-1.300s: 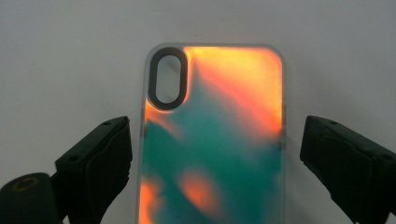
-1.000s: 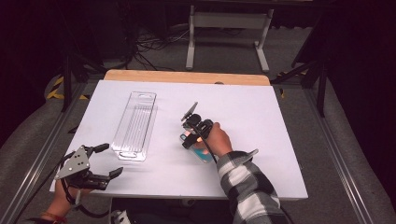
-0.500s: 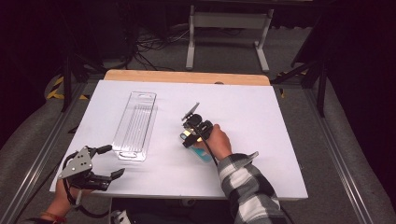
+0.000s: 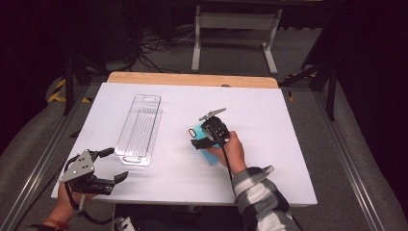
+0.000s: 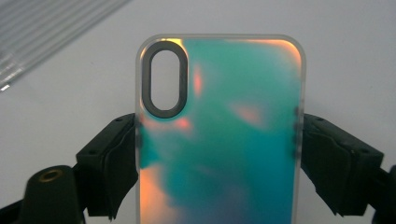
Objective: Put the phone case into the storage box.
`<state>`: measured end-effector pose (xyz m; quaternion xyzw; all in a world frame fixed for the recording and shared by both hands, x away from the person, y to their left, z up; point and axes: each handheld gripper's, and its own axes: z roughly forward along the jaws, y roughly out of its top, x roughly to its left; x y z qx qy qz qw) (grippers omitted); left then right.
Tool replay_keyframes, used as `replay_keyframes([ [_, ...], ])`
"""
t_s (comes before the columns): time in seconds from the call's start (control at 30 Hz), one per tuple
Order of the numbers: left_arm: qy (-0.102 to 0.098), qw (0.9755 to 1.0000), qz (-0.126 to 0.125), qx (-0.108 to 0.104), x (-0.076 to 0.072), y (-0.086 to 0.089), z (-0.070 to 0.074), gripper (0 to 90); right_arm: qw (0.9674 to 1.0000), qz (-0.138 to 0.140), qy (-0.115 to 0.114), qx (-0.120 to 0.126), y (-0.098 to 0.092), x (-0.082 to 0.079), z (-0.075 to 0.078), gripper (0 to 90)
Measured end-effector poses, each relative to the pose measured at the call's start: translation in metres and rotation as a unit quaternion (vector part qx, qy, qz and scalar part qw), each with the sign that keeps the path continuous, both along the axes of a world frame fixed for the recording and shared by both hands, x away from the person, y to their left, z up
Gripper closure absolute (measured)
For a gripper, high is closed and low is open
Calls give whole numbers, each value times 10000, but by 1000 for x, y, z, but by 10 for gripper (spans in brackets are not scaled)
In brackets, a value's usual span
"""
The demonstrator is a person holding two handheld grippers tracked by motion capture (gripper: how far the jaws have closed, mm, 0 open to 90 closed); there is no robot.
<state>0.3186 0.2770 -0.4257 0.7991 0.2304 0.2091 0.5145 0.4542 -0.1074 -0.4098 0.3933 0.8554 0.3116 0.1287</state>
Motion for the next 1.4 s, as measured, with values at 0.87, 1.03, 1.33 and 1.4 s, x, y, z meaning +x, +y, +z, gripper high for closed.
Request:
replay_keyframes([
  [0.87, -108, 9988, 132, -463, 5, -13, 17, 105, 9752, -79, -1963, 1018, -2, -57, 30, 176],
  [1.03, -59, 9969, 19, -785, 9, -23, 23, 136, 9683, -82, -2210, 1159, 1, -63, 31, 175],
  [1.33, -94, 9962, -187, -841, 21, -58, 35, 319, 9566, 7, -2617, 1282, 12, -76, 28, 175],
  [1.4, -122, 9967, -227, -771, 22, -67, 39, 369, 9556, 29, -2658, 1272, 15, -78, 27, 175],
])
